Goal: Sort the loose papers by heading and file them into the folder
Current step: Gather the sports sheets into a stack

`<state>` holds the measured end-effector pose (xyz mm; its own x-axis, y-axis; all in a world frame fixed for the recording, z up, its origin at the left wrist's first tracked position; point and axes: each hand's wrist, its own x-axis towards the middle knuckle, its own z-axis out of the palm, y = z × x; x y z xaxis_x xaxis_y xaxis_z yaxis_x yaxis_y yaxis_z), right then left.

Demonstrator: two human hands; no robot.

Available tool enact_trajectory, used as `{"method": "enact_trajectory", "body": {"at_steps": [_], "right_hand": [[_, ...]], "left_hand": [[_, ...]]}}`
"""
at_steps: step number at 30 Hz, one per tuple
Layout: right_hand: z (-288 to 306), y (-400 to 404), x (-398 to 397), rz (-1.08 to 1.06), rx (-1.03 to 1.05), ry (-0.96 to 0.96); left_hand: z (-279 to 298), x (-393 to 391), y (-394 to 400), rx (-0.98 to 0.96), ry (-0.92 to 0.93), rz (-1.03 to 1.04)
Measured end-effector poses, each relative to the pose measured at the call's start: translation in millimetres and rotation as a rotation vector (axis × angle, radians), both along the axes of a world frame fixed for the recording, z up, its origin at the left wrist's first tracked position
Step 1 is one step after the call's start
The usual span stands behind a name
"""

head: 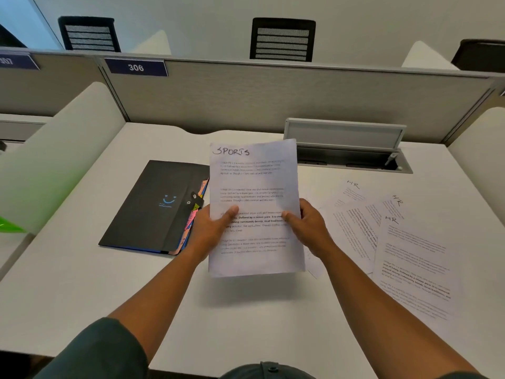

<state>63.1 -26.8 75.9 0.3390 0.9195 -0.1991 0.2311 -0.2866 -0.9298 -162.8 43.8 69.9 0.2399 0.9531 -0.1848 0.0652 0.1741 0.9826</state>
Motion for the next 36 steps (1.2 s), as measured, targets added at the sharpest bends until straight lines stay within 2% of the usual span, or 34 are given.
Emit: {"method": "enact_trajectory", "body": {"at_steps": [6,14,20,23,25,31,36], "right_hand": [[-3.9,9.0,-2.1,-0.051,-0.066,0.148],[-6.9,20.4,-8.0,-0.042,-0.15,0.301],[-7.0,32.0,-15.7,-0.074,-0.146,0.362],[-15.8,36.3,-19.0,-0.107,-0.156,0.328],[-22.0,37.9,-21.3,-0.137,-0.173,0.289],[-34.5,41.0,-27.9,-0.247,-0.199,0.274],[-42.7,45.1,-33.6,-0.276,-0.22,0.259]], "left_hand": [[1.3,-6.2,8.2,-0.096,-0.048,-0.061],[-9.0,-19.9,18.2,-0.17,-0.02,-0.062],[-17.3,-31.6,30.7,-0.193,0.015,-0.114],[-23.1,-38.0,37.0,-0.221,0.015,-0.182],[-31.3,-42.4,43.1,-0.208,0.074,-0.169],[-58.5,-65.0,66.5,0.008,0.442,0.184],[-72.5,-86.2,80.2,0.21,0.701,0.209]]}}
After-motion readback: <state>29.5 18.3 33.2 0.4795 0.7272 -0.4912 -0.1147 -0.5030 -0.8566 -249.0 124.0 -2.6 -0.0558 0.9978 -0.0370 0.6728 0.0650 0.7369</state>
